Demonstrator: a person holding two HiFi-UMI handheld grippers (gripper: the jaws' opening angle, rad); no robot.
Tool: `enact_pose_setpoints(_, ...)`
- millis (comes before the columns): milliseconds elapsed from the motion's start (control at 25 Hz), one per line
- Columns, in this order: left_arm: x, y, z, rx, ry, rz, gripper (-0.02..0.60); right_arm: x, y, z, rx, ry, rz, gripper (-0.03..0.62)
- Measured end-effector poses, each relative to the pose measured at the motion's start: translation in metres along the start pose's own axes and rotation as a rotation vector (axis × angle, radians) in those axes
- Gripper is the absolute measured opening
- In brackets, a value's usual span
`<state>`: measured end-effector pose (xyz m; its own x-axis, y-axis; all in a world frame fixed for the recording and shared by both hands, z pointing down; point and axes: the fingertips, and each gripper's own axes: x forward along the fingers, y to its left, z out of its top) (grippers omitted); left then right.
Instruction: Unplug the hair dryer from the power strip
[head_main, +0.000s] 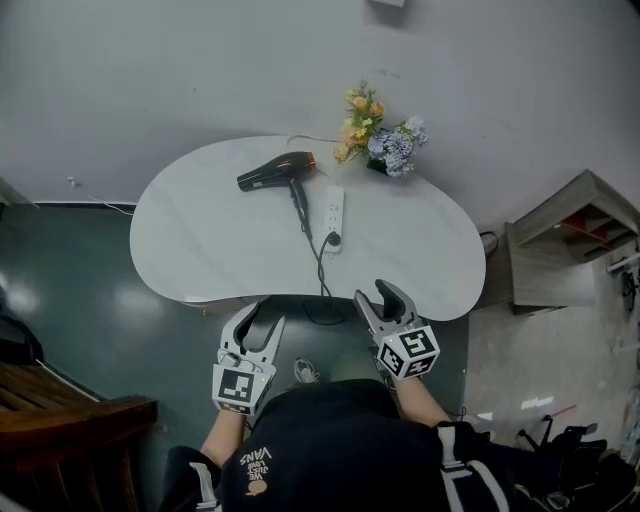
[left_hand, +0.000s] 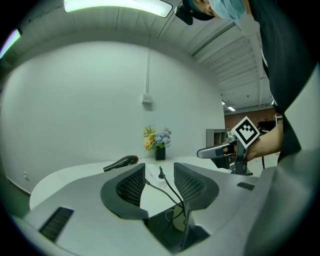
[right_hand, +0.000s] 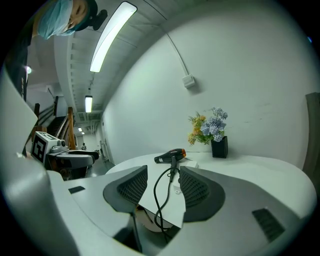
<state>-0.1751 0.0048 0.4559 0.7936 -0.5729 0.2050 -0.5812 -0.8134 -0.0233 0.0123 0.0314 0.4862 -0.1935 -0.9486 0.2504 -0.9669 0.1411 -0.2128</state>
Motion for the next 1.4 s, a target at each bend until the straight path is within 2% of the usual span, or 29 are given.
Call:
enact_pose_setpoints(360,0.004,0.002,-0.011,-0.027,0.014,-0.012,0.179,0.018,-0.001,-0.009,-0.019,0.035,0.007,0.187)
enact_pose_setpoints(640,0.034,-0.005,-0.008,-0.043,0.022,0.008,0.181,0.042,-0.025,-0.009,-0.038,0.069,0.051,0.187)
enact_pose_setpoints(1080,0.113,-0.032,-0.005,-0.098,0.055,0.057,0.183,0.089,-0.076,-0.005,-0.174,0.174,0.277,0.190)
enact_pose_setpoints(1240,0.136,-0.036,-0.006,-0.107,0.071,0.086,0.183,0.108,-0.090,-0.008,-0.196,0.208,0.347,0.192)
enact_pose_setpoints(1400,0.161,-0.046,-0.010,-0.108,0.091,0.081,0.183,0.124,-0.102,-0.010,-0.202,0.226,0.394,0.192)
